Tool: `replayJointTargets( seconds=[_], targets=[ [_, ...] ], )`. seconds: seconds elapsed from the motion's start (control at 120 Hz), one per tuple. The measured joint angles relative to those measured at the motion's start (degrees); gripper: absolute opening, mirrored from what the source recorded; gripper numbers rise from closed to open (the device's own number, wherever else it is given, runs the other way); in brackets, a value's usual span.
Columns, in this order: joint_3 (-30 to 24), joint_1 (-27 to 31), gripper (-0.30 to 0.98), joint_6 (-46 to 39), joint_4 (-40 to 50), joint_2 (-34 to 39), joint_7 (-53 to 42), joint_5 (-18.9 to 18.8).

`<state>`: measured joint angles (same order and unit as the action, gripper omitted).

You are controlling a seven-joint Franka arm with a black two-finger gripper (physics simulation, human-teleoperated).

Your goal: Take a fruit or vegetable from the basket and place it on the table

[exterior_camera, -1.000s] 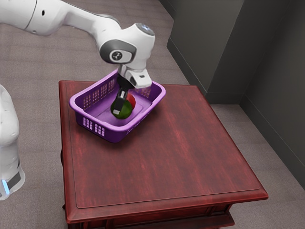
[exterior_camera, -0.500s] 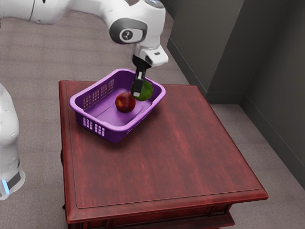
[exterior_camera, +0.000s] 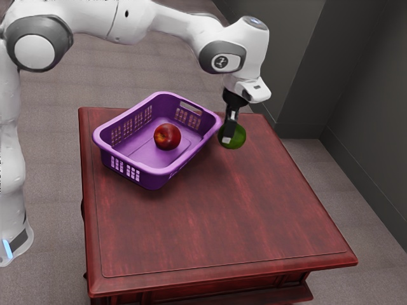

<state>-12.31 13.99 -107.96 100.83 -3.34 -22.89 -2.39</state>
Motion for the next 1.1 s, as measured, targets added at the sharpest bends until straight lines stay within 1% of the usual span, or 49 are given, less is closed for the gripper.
replayJointTargets(
  seconds=[0.125,0.3,0.375,0.425,0.625,0.808,1.1],
  targets=[
    [0.07,-0.81,0.31,-0.55,-3.74,-4.13,0.49,-0.12],
    [0.15,-2.89,0.30,-1.66,-4.37,-6.03,1.13,-0.12],
    [0.20,-3.04,0.45,-1.83,-4.39,-6.14,1.28,0.23],
    [0.23,-3.05,0.52,-1.86,-4.39,-6.17,1.31,0.51],
    [0.26,-3.08,0.64,-1.83,-4.39,-6.12,1.31,1.15],
    [0.41,-3.08,0.67,-1.80,-4.46,-5.87,1.27,1.71],
    [0.28,-3.06,0.69,-1.28,-5.52,-6.01,1.39,2.40]
  ],
)
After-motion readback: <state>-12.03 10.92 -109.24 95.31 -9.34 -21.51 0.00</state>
